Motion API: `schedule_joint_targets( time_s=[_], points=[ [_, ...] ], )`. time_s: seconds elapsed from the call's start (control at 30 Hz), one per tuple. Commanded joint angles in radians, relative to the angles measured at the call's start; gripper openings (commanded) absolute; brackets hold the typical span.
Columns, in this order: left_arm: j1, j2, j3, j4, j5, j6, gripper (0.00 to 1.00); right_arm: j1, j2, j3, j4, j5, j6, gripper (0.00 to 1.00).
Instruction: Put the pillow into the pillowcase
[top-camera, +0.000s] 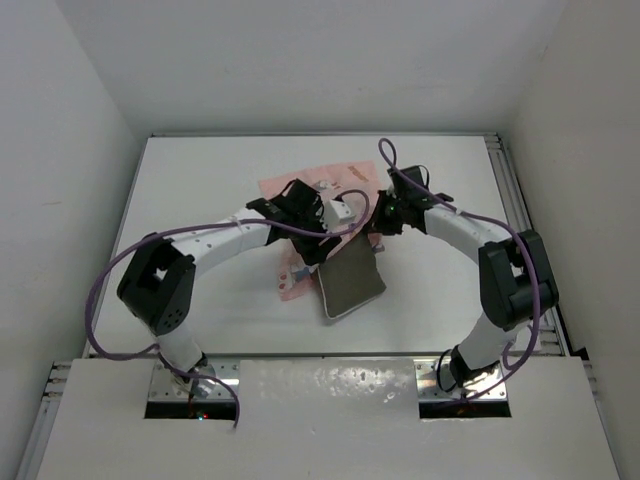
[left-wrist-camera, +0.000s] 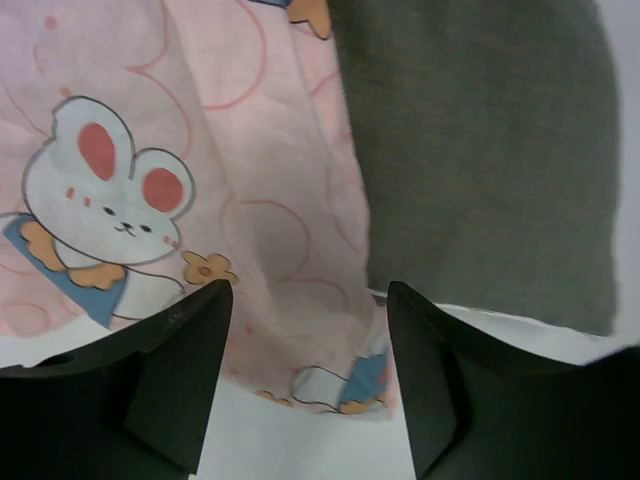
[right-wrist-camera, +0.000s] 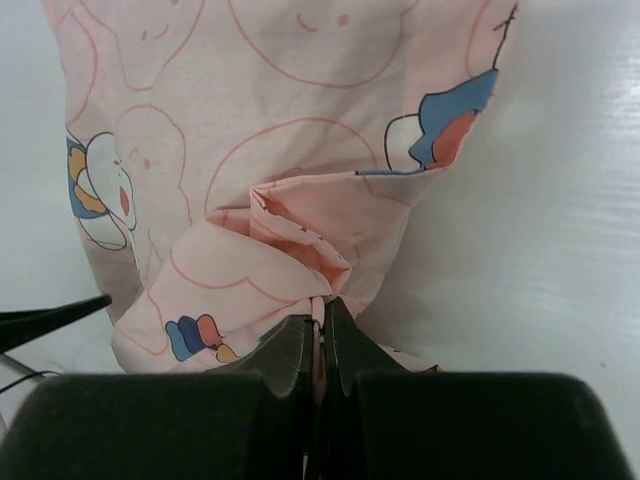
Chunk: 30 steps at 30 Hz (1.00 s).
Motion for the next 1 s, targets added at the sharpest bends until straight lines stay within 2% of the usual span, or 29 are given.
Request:
schedule_joint_targets(
  time_s=[0.0, 0.1, 0.17, 0.23, 0.27, 0.4, 0.57, 0.7, 0.73, 0.77, 0.83, 0.87, 0.93, 0.97],
  points=[
    [0.013, 0.021, 0.014, 0.144, -0.066, -0.046, 0.60, -0.007, 0.013, 0.072, 0.038, -0.015, 0.007, 0.00],
    [0.002, 0.037, 0.011, 0.150, 0.040, -0.063, 0.57, -0.008, 0.029, 0.072, 0.059, -0.008, 0.024, 0.00],
    [-0.009, 0.066, 0.001, 0.167, 0.037, -0.066, 0.51, -0.011, 0.041, 0.072, 0.079, -0.014, 0.041, 0.00],
    [-0.010, 0.088, 0.001, 0.175, 0.032, -0.074, 0.37, -0.016, 0.059, 0.081, 0.088, -0.023, 0.053, 0.00],
    [-0.010, 0.108, 0.004, 0.170, 0.037, -0.080, 0.35, -0.016, 0.065, 0.084, 0.094, -0.032, 0.059, 0.00],
    [-0.009, 0.122, 0.032, 0.135, 0.069, -0.083, 0.00, -0.016, 0.093, 0.097, 0.123, -0.029, 0.076, 0.00],
    [0.016, 0.090, 0.130, 0.045, 0.019, -0.097, 0.00, -0.016, 0.163, 0.226, 0.101, -0.025, 0.053, 0.00],
    [0.034, 0.010, 0.124, 0.028, -0.038, -0.120, 0.00, -0.002, 0.214, 0.351, 0.084, -0.051, 0.035, 0.00],
    [0.034, -0.016, 0.116, 0.028, -0.049, -0.117, 0.00, 0.007, 0.205, 0.373, 0.078, -0.049, 0.009, 0.03],
    [0.034, -0.027, 0.112, 0.031, -0.044, -0.117, 0.00, 0.007, 0.196, 0.374, 0.070, -0.042, -0.007, 0.25],
    [0.034, -0.028, 0.110, 0.028, -0.021, -0.124, 0.00, -0.004, 0.162, 0.341, 0.062, -0.017, -0.043, 0.57],
    [0.034, -0.027, 0.106, 0.032, -0.011, -0.129, 0.00, -0.017, 0.115, 0.319, 0.055, -0.003, -0.053, 0.78],
    [0.034, -0.019, 0.103, 0.048, 0.018, -0.143, 0.00, -0.042, 0.055, 0.226, 0.050, 0.015, -0.070, 0.94],
    [0.034, -0.015, 0.106, 0.052, 0.028, -0.146, 0.00, -0.076, 0.020, 0.191, 0.054, 0.023, -0.071, 0.99]
  ],
)
